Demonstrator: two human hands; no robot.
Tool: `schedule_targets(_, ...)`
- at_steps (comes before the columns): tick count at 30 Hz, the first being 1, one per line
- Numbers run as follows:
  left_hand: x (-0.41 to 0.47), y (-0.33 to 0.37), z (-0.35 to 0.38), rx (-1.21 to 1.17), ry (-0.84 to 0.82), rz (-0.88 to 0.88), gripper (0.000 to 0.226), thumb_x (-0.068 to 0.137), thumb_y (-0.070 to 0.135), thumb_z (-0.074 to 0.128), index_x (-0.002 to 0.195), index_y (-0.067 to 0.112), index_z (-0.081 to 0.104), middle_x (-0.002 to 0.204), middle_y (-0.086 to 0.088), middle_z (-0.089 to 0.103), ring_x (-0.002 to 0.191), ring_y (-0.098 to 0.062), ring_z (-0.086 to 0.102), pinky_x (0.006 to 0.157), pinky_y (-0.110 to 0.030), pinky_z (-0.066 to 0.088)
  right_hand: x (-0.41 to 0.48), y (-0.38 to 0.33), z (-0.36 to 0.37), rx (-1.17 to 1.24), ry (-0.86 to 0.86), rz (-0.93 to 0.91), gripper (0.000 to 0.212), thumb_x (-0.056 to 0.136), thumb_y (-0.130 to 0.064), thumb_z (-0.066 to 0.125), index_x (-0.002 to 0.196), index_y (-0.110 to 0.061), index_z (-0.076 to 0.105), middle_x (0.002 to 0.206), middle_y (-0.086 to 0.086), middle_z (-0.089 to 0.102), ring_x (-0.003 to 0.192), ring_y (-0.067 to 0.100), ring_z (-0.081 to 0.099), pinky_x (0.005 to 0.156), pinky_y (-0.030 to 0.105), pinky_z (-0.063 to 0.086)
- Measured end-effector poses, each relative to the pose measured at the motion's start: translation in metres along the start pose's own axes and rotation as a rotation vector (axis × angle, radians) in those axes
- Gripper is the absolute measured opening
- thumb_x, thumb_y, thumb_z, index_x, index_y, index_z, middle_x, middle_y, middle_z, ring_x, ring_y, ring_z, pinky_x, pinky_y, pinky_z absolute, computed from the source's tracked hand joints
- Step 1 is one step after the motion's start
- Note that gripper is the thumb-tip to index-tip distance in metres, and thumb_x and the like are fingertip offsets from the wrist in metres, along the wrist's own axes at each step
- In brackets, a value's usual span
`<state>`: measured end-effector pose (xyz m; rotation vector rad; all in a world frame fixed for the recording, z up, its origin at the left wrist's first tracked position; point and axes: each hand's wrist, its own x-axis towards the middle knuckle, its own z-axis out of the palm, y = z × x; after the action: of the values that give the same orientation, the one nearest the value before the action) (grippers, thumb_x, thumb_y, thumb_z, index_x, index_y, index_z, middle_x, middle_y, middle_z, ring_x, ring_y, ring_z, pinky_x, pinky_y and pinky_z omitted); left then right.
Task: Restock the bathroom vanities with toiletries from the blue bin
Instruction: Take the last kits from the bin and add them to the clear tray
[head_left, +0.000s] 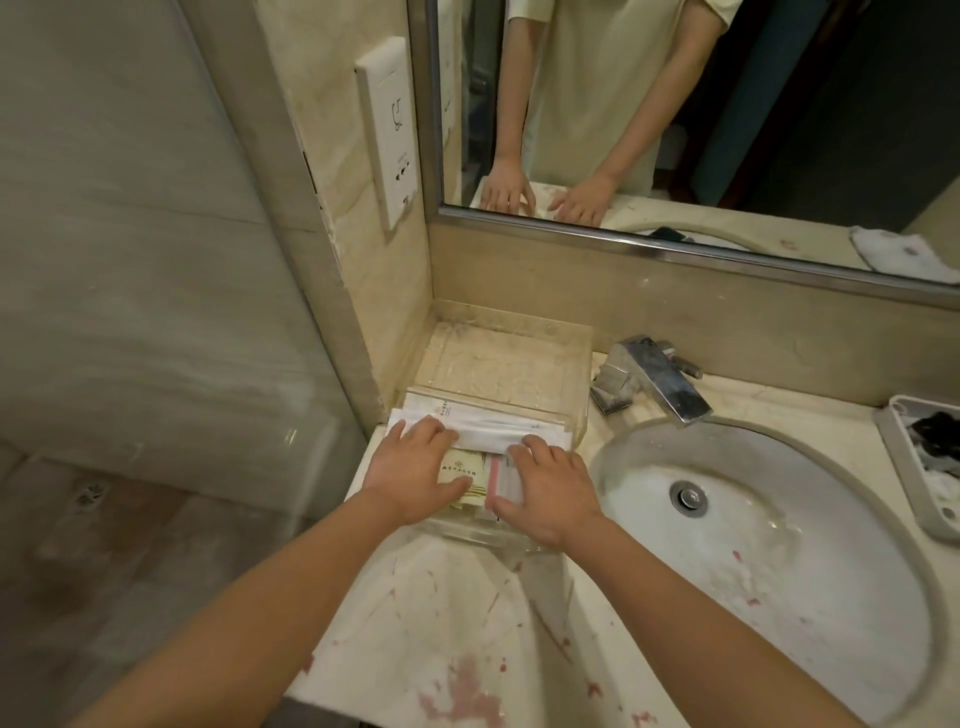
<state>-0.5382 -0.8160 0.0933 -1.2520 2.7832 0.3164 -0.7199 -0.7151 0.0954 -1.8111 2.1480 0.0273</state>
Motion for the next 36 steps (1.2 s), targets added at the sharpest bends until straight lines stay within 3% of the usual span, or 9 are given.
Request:
schedule_targets(3, -0.007, -0.004, -0.002, 0.033, -0.156, 0.035, 0.089, 0.081, 0.078, 0.038, 0.151, 0.024, 0.022, 0.159, 0.003, 0.015, 0.149, -0.017, 0.0, 0.121, -0.044, -0.006, -0.004, 0.002, 0.002, -0.005, -0.116, -0.002, 0.102, 0.075, -0.077, 0.048, 0.154, -0.022, 0.015, 0.163, 0.0, 0.003, 0.148, 0.025, 0.011, 0.119, 0.051, 0.002)
schedule_targets(6, -0.01, -0.005, -0.002, 0.066, -0.244, 0.05, 0.106, 0.071, 0.086, 0.043, 0.154, 0.027, 0.012, 0.162, 0.004, 0.002, 0.149, -0.022, -0.013, 0.119, -0.047, -0.01, -0.006, 0.005, 0.007, -0.045, -0.189, -0.012, 0.118, 0.067, -0.074, 0.061, 0.155, -0.024, 0.002, 0.163, 0.001, -0.013, 0.15, 0.024, -0.004, 0.118, 0.052, -0.009)
schedule_targets(11, -0.01, -0.006, 0.004, 0.132, -0.321, 0.031, 0.123, 0.059, 0.086, 0.057, 0.154, 0.034, -0.001, 0.162, 0.007, -0.014, 0.143, -0.037, -0.027, 0.115, -0.052, -0.017, -0.004, 0.005, 0.013, -0.118, -0.205, -0.014, 0.128, 0.061, -0.069, 0.07, 0.155, -0.027, -0.006, 0.162, 0.004, -0.021, 0.15, 0.026, -0.011, 0.115, 0.054, -0.014)
schedule_targets(20, -0.005, -0.016, 0.012, 0.15, -0.287, 0.101, 0.12, 0.064, 0.068, 0.073, 0.152, 0.039, -0.003, 0.158, 0.008, -0.026, 0.14, -0.041, -0.03, 0.116, -0.051, -0.014, -0.002, 0.001, 0.014, -0.198, -0.177, 0.003, 0.121, 0.067, -0.059, 0.072, 0.155, -0.024, -0.004, 0.162, 0.01, -0.017, 0.151, 0.029, -0.005, 0.113, 0.059, -0.018)
schedule_targets(26, -0.002, -0.014, 0.01, 0.169, -0.278, 0.123, 0.123, 0.065, 0.066, 0.074, 0.152, 0.037, -0.009, 0.156, 0.0, -0.034, 0.14, -0.039, -0.031, 0.115, -0.048, -0.013, -0.003, 0.008, 0.013, -0.212, -0.142, -0.011, 0.124, 0.061, -0.064, 0.072, 0.154, -0.026, -0.001, 0.163, 0.01, -0.011, 0.151, 0.028, -0.001, 0.112, 0.059, -0.019)
schedule_targets(36, 0.008, -0.018, 0.002, 0.189, -0.309, 0.178, 0.125, 0.067, 0.065, 0.074, 0.152, 0.035, -0.013, 0.157, -0.001, -0.03, 0.142, -0.032, -0.032, 0.118, -0.047, -0.011, 0.007, 0.009, 0.008, -0.265, -0.121, -0.04, 0.124, 0.056, -0.07, 0.07, 0.155, -0.028, 0.009, 0.163, 0.014, -0.003, 0.15, 0.031, 0.006, 0.114, 0.061, -0.015)
